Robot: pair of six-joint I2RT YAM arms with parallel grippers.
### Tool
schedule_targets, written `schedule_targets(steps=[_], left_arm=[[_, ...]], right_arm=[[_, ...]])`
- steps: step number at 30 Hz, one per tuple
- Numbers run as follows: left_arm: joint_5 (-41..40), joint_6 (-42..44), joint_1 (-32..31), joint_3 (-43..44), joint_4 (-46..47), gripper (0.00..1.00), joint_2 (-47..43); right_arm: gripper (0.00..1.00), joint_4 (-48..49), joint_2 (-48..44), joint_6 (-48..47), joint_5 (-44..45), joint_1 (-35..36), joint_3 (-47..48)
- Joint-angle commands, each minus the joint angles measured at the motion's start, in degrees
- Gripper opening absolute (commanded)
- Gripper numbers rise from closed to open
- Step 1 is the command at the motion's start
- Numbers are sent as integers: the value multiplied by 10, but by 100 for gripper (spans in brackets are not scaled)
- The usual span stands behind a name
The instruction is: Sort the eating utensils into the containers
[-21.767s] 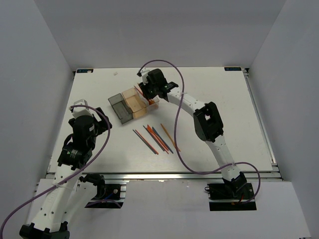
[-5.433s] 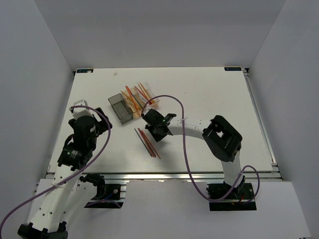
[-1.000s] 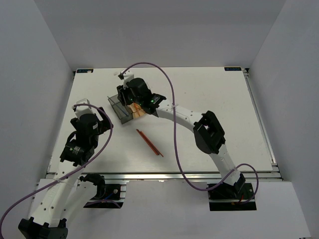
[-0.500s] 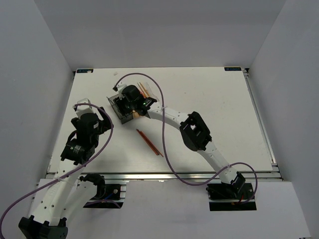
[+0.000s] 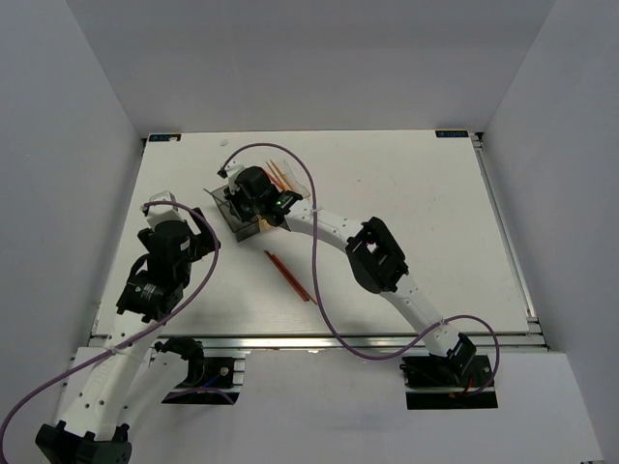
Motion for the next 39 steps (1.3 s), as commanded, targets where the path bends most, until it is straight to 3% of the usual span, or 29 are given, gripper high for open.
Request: schedule_targets(steps=[1, 4, 17, 20, 21, 23, 28, 36, 39], left_arm=[[6, 4, -3, 2, 4, 98, -8], [7, 4, -3, 2, 5, 98, -7], [13, 5, -3, 0, 7, 98, -13], [15, 6, -3, 0, 8, 98, -14], [15, 6, -3, 0, 8, 98, -14], [16, 6, -3, 0, 7, 98, -14], [13, 6, -3, 0, 7, 98, -18], [-2, 0, -3, 4, 1, 98, -11], [-21, -46, -3, 18, -23, 98, 2]], right_arm=[[9, 52, -15, 21, 3, 1, -7], [0, 69, -19, 33, 26, 4, -16], [0, 158, -25, 66, 126, 13, -66], [14, 178, -43, 64, 132, 19, -99], [34, 181, -49, 63, 130, 20, -103], [45, 177, -54, 60, 124, 23, -101], [59, 168, -78, 53, 121, 31, -104], [62, 160, -204, 40, 144, 43, -155], [62, 114, -282, 29, 201, 37, -220]])
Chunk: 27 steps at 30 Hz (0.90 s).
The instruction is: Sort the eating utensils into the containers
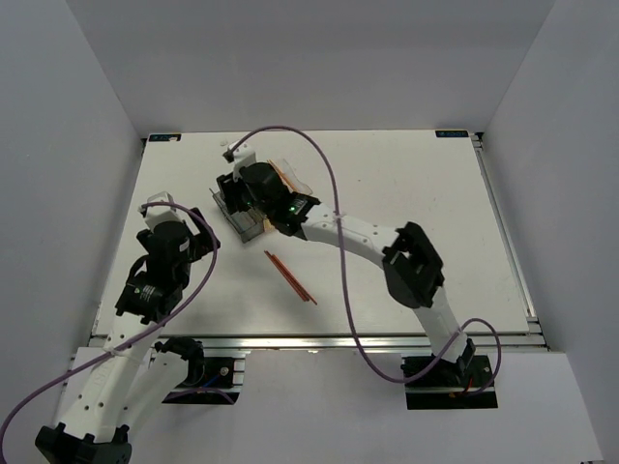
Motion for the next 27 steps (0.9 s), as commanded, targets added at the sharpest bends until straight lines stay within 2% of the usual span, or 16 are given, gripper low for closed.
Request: schedule_targets(steps=[1, 2, 3, 4, 5, 6, 8, 10, 11, 12, 13, 17, 18, 19, 23, 27], left_arm=[[-20, -59, -3, 28, -27, 98, 17], [-1, -78, -3, 28, -27, 97, 36], [13, -127, -3, 25, -24, 96, 50], [35, -148, -5, 10, -19, 95, 64], [45, -170, -10, -4, -6, 94, 79], [49, -222, -29, -16, 19, 92, 110], [32, -276, -70, -46, 51, 91, 140], [-16, -352, -162, -40, 67, 90, 198], [-68, -394, -224, -18, 68, 91, 224], [-89, -415, -249, -1, 59, 91, 252], [-99, -426, -266, 19, 54, 88, 321], [-87, -467, -309, 131, 13, 84, 475], [-85, -472, -315, 138, 17, 83, 491], [-84, -476, -321, 141, 23, 75, 511], [-79, -496, -327, 129, 40, 57, 525], [-79, -507, -327, 110, 38, 53, 519]], right_arm=[[63, -35, -113, -12, 73, -12, -67], [64, -51, -166, 4, 74, -29, -96], [63, -98, -197, 22, 66, -42, -167], [64, -110, -229, 39, 32, -76, -213], [63, -114, -303, 54, 16, -95, -264], [63, -118, -343, 80, 12, -111, -362], [63, -132, -453, 99, 5, -149, -445], [64, -149, -519, 109, 2, -160, -540], [65, -155, -570, 108, -2, -164, -564], [65, -163, -593, 108, -2, -166, -583], [65, -177, -610, 109, 5, -167, -616], [66, -186, -696, 126, 4, -175, -683], [66, -185, -706, 126, 1, -176, -694], [66, -184, -721, 126, 9, -179, -706], [68, -180, -738, 121, 12, -189, -743], [68, -175, -733, 116, 7, -198, -753]])
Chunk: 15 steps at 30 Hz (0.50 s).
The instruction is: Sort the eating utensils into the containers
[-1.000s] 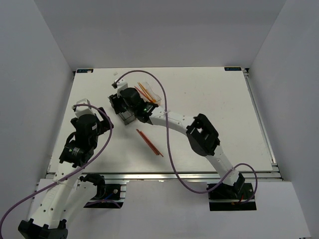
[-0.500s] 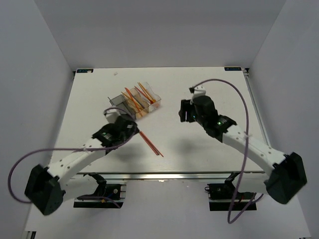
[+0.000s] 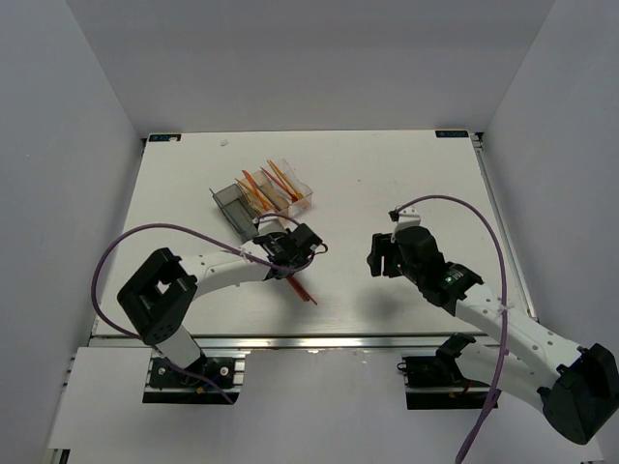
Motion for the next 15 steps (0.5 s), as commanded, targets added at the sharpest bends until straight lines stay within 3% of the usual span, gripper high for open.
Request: schedule_targets(steps=[1, 15], left_arm=[[-21, -31, 0, -21, -2, 52, -25], [-33, -57, -1, -26, -66, 43, -31]], right_arm=[[68, 16, -1, 1, -5, -7, -8], [66, 27, 20, 2, -7, -8, -15]])
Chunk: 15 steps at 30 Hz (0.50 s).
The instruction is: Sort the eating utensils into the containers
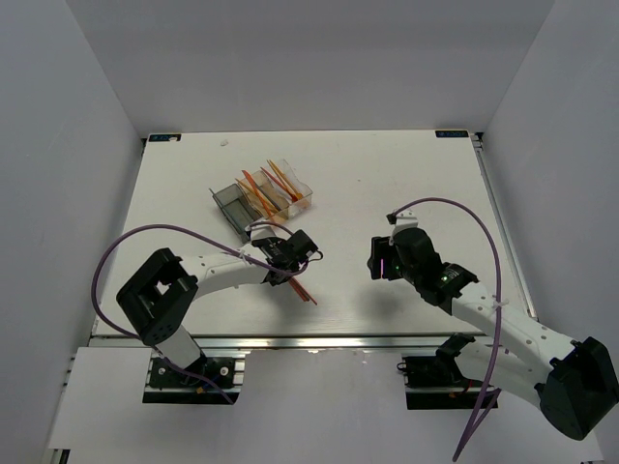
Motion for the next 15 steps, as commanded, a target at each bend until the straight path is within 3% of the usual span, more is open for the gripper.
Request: schedule_targets(steps=[1, 15], left_arm=[[-18, -18, -1, -2, -13, 43, -26], [0, -19, -1, 3, -10, 41, -2]], right_arm=[[66, 19, 2, 2, 0, -2, 2], [64, 17, 9, 0, 6, -3, 3]])
